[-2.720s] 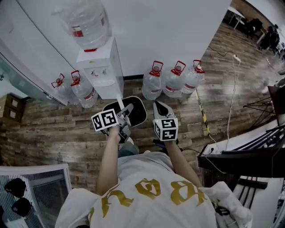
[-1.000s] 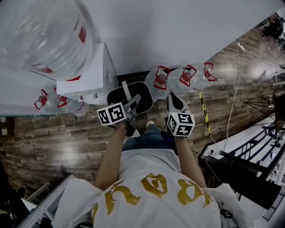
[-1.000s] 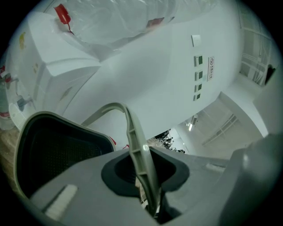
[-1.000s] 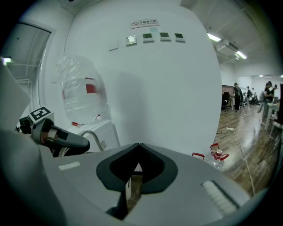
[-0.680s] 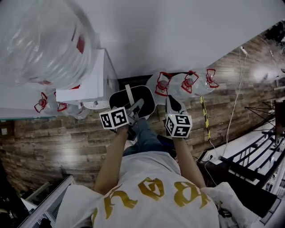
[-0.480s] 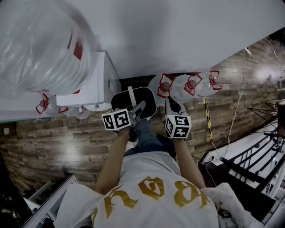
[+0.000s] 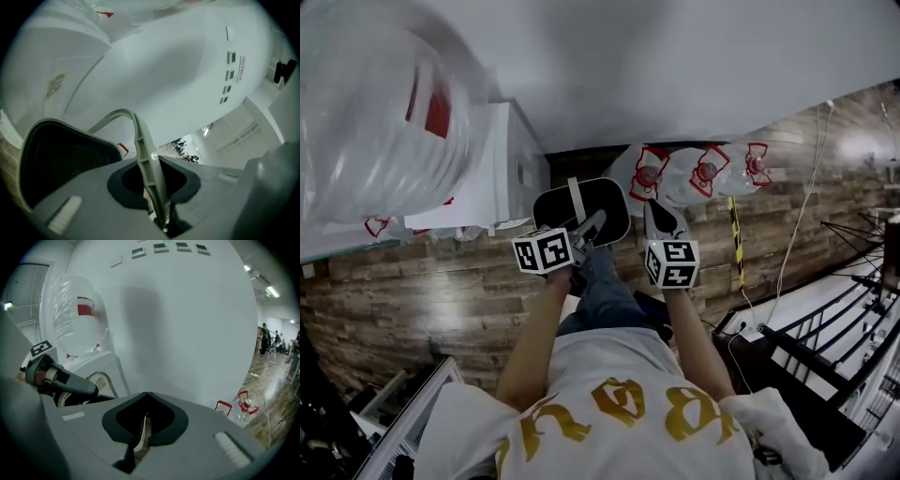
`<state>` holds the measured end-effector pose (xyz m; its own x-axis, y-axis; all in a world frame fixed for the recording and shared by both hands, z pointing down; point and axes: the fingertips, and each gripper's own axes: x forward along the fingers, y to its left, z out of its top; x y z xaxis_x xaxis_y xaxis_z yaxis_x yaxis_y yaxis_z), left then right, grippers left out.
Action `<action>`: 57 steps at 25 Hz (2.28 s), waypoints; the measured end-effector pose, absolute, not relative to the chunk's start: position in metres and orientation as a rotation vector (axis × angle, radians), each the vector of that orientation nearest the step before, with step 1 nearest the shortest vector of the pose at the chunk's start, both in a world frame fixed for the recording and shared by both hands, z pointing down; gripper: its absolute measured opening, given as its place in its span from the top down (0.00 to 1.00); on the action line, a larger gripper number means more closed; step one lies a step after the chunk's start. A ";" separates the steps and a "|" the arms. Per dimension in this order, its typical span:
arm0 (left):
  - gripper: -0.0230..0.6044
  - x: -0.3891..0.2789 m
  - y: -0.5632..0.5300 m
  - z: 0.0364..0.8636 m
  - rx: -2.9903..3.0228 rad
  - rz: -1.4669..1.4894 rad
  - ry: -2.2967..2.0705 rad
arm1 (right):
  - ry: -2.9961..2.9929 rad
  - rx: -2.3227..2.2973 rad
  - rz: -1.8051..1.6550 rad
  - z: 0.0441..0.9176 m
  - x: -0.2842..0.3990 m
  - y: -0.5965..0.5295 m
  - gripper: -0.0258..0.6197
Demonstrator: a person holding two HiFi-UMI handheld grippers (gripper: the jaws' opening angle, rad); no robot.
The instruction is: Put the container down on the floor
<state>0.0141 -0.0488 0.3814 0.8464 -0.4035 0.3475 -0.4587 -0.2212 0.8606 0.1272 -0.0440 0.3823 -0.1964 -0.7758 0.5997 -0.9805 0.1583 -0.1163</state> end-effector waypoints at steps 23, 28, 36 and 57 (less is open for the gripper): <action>0.89 0.012 -0.084 0.523 1.760 0.202 -0.681 | -2.081 1.324 0.746 0.503 0.086 -0.085 0.92; 0.89 0.009 -0.091 0.558 1.753 0.216 -0.712 | -2.074 1.265 0.751 0.539 0.084 -0.087 0.92; 0.89 0.001 -0.098 0.622 1.686 0.215 -0.753 | -2.061 1.195 0.784 0.606 0.071 -0.088 0.92; 0.90 -0.016 -0.101 0.755 1.650 0.295 -0.811 | -2.034 1.173 0.899 0.727 0.043 -0.085 0.92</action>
